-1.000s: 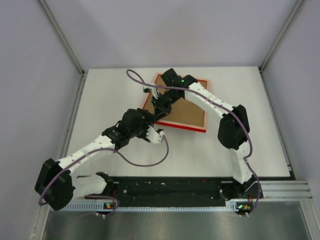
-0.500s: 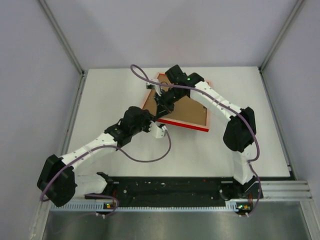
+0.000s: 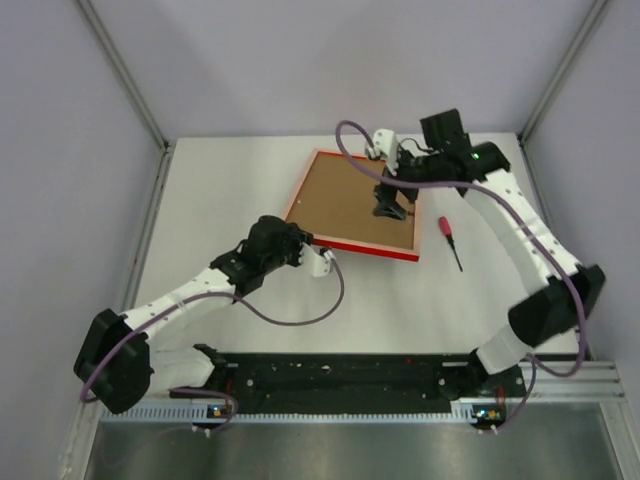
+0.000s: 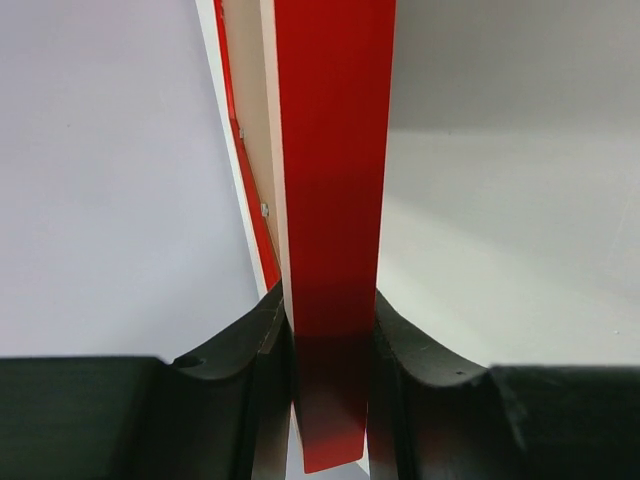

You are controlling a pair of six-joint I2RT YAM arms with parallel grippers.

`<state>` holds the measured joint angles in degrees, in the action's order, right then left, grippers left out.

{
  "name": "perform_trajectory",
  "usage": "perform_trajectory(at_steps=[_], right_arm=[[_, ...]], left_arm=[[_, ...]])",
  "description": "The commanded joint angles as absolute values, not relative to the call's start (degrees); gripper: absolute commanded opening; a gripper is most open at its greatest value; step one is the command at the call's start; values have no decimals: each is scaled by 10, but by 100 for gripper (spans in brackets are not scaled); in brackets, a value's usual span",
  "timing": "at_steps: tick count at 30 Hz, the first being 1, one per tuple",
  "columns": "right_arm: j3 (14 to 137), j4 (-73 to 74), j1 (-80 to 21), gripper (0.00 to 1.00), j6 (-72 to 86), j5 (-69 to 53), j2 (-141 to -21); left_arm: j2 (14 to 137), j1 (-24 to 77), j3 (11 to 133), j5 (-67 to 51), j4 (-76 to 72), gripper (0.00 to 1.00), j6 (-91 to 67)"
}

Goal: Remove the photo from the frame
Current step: Turn over the photo frame at the center of the board.

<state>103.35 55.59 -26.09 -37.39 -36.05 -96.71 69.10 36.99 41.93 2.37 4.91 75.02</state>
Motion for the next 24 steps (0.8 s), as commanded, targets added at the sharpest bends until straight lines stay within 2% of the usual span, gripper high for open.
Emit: perform_trajectory(at_steps=[1, 8, 14, 17, 20, 22, 24], right_arm=[[891, 510, -221, 93, -562, -325, -796], [702, 485, -61, 94, -775, -419, -673], [562, 483, 105, 99, -1068, -632, -649], [541, 427, 127, 99, -1068, -684, -673], [527, 315, 129, 99, -995, -749, -707], [502, 188, 129, 99, -936, -794, -732], [466, 6, 127, 99, -786, -803, -750]], left_arm=[[676, 366, 449, 36, 55, 0, 664], [687, 355, 483, 18, 88, 0, 608], [705, 339, 535, 3, 125, 0, 565], [711, 333, 572, -26, 148, 0, 546], [715, 333, 598, -38, 166, 0, 535], [716, 333, 615, -54, 187, 0, 530], [715, 333, 629, -64, 202, 0, 527]])
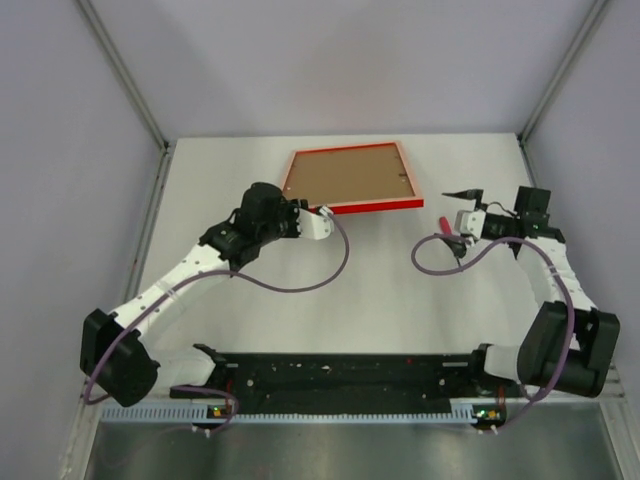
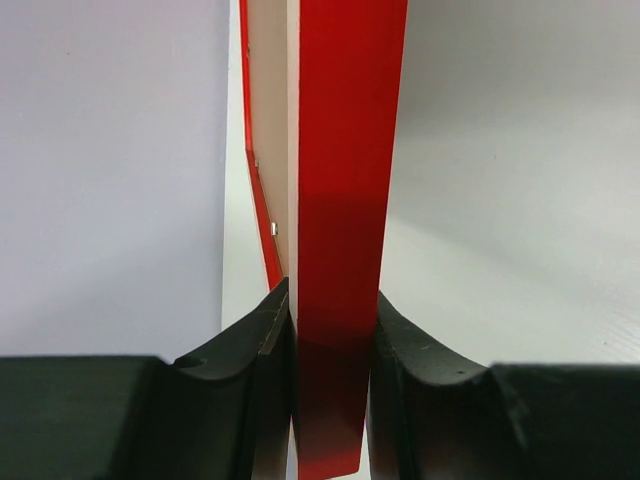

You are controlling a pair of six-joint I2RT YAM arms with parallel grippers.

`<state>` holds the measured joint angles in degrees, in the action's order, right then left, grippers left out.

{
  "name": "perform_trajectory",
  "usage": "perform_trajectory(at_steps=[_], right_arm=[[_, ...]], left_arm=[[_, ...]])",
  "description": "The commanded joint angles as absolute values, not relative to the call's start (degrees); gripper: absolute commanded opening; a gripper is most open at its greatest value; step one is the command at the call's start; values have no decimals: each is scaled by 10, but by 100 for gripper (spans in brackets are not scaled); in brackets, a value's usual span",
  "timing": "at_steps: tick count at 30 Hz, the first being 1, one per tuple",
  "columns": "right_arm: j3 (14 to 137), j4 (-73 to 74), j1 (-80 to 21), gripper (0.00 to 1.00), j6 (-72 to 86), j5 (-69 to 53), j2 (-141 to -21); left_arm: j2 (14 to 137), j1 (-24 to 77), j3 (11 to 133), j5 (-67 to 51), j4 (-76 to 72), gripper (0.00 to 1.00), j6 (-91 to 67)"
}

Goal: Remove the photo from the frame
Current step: Turn over the photo frame at the center of the board.

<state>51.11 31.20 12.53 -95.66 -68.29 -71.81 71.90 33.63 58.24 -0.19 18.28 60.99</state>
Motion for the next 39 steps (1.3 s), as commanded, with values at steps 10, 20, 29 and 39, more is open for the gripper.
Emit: perform_trajectory(at_steps=[10, 20, 29, 39], right_arm=[[463, -546, 102, 99, -350, -795, -911], [555, -963, 31, 93, -11, -816, -1088], [590, -984, -43, 74, 19, -789, -1131], [578, -986, -47, 17, 142, -779, -1114]], left_arm=[[702, 335, 642, -82, 225, 0, 532], [698, 335, 635, -77, 228, 0, 532], [696, 335, 632, -72, 232, 0, 526], [711, 334, 671, -63, 243, 0, 514]])
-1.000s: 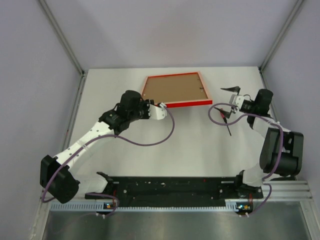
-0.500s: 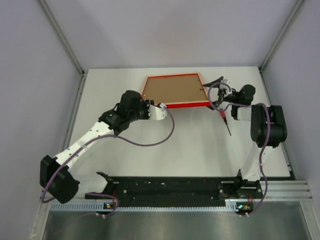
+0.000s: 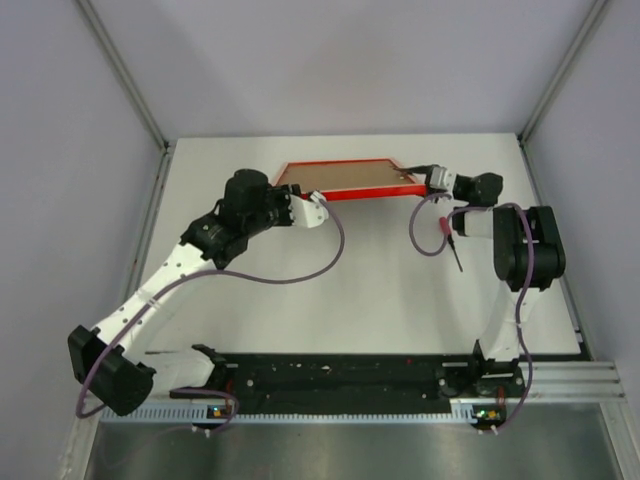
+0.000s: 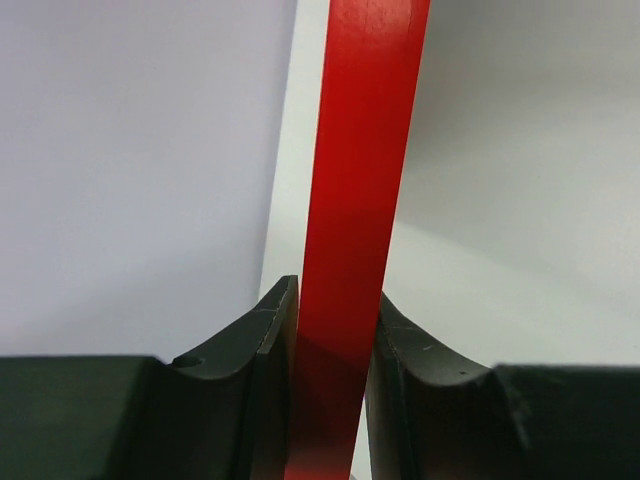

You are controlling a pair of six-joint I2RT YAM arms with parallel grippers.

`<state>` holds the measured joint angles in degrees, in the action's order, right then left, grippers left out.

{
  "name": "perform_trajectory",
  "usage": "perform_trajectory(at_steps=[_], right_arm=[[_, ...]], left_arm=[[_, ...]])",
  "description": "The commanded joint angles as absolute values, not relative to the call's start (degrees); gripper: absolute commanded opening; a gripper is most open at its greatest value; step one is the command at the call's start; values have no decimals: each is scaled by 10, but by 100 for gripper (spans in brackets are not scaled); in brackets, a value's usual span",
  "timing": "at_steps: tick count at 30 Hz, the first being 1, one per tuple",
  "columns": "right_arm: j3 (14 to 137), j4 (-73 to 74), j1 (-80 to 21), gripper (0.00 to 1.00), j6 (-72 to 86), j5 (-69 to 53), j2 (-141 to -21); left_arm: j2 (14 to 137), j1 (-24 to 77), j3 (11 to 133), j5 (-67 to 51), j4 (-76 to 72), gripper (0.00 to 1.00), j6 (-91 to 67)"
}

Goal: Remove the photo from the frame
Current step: Turn over the photo frame at the center of the board.

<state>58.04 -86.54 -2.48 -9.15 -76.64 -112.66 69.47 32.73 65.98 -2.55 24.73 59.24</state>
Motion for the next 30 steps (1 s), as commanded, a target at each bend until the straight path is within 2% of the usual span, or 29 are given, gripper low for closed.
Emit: perform_trajectory(at_steps=[1, 4, 6, 15, 18, 25, 30], right_arm=[[597, -986, -46, 13, 186, -783, -1114], [654, -987, -41, 8, 314, -796, -1110], [678, -986, -42, 0, 379, -809, -1102], [843, -985, -50, 0, 755, -945, -1089], [895, -988, -49, 0, 881, -948, -1095], [972, -987, -49, 0, 1053, -948, -1106], [976, -987, -52, 0, 1132, -948, -1107]], left_arm=[[711, 334, 671, -62, 243, 0, 514], [709, 335, 679, -60, 255, 0, 515], [708, 334, 687, -59, 268, 0, 517], [691, 334, 738, -66, 331, 0, 531], [698, 334, 776, -71, 361, 0, 513], [696, 335, 840, -83, 395, 0, 492], [698, 335, 887, -90, 414, 0, 483]])
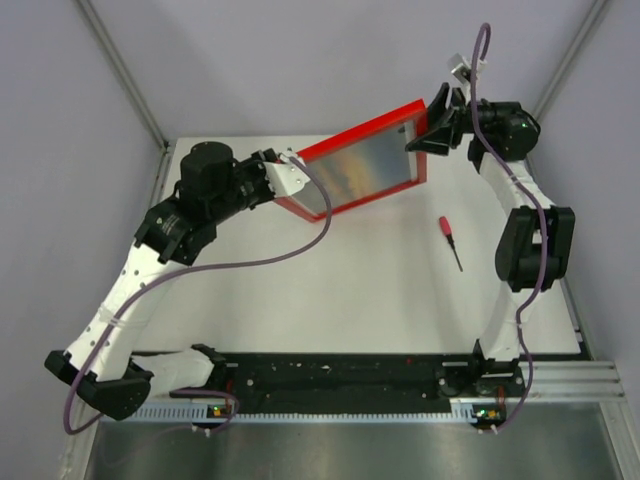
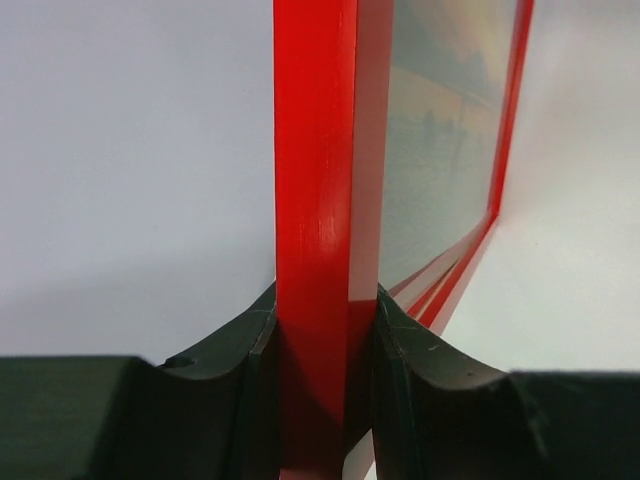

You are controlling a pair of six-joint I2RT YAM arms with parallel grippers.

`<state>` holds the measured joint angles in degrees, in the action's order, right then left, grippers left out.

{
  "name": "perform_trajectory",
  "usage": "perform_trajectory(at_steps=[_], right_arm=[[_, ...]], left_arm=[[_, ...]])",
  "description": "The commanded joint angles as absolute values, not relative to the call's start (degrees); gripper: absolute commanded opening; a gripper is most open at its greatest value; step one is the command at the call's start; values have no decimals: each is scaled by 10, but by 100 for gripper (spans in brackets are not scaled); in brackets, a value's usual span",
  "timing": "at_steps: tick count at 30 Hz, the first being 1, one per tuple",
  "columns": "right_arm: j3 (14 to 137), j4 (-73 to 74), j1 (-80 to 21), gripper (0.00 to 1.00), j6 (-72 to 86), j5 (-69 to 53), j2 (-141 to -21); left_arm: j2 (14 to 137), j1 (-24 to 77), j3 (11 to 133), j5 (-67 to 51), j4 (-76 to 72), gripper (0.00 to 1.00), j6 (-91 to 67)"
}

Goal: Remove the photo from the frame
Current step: Turn over the photo frame at the center of the board.

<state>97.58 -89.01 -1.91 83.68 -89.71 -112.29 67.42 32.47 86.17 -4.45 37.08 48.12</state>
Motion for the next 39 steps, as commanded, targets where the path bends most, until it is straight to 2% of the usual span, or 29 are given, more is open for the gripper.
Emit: perform_trajectory(at_steps=[1, 13, 23, 39], right_arm=[[974, -988, -54, 0, 1148, -948, -1107], [868, -986, -66, 0, 1281, -948, -1130], [798, -985, -67, 0, 1281, -941, -1209], [1010, -985, -75, 0, 1299, -940, -1492]], left_arm=[[699, 335, 896, -92, 416, 0, 479], [733, 335, 973, -173, 472, 0, 462], [765, 335, 894, -155, 456, 0, 475], [844, 314, 793, -79, 402, 0, 526]])
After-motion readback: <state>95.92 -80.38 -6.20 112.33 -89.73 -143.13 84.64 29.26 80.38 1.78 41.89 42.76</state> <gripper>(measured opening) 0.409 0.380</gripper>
